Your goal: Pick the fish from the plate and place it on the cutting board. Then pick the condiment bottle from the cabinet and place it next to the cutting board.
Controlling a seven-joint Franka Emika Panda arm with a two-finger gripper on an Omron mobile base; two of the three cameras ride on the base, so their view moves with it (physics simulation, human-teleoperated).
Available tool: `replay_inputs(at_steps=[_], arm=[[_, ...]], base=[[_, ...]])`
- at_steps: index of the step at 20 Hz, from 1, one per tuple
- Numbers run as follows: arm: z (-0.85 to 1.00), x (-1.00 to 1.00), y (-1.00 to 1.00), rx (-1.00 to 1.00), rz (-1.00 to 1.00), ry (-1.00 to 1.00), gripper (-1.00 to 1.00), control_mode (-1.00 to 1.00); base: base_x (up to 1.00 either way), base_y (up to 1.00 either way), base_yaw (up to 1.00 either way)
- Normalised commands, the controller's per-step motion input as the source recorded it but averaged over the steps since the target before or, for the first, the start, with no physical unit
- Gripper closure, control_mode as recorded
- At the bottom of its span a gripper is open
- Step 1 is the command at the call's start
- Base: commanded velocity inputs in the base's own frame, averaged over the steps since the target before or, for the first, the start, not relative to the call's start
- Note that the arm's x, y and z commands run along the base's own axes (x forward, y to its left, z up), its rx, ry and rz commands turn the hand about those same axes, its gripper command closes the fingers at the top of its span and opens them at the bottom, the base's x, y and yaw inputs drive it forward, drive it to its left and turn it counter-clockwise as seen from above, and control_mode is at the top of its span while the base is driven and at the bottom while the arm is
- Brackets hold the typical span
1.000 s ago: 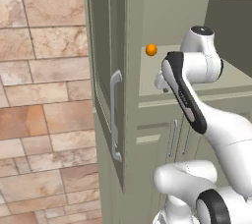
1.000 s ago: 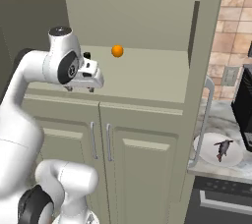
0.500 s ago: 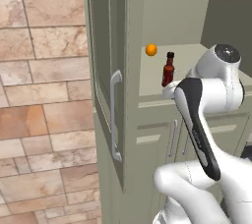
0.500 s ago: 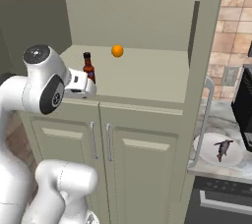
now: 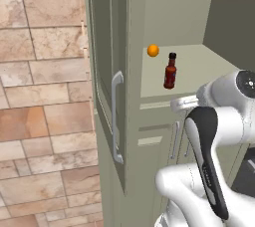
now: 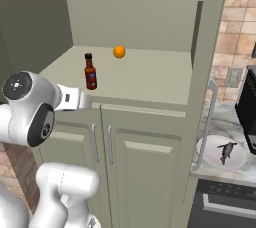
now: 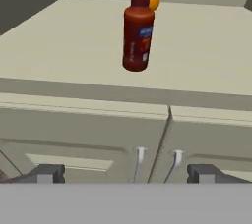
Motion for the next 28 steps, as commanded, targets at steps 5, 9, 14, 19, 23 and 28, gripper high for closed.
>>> replay_inputs(at_steps=[5, 9, 14, 19, 23, 28], arm=[[0.08, -0.43, 0.0, 0.0, 0.0, -0.14, -1.0, -1.0], [0.08, -0.42, 0.0, 0.0, 0.0, -0.13, -1.0, -1.0], [0.1, -0.44, 0.0, 0.0, 0.0, -0.12, -1.0, -1.0], [0.1, -0.44, 0.0, 0.0, 0.0, -0.12, -1.0, -1.0], [0.09, -0.45, -0.01, 0.0, 0.0, -0.12, -1.0, -1.0], [0.08, -0.45, 0.0, 0.0, 0.0, -0.11, -1.0, -1.0]], base=[[0.0, 0.0, 0.0], [0.0, 0.0, 0.0], [0.0, 0.0, 0.0], [0.0, 0.0, 0.0], [0.0, 0.0, 0.0], [0.0, 0.0, 0.0]])
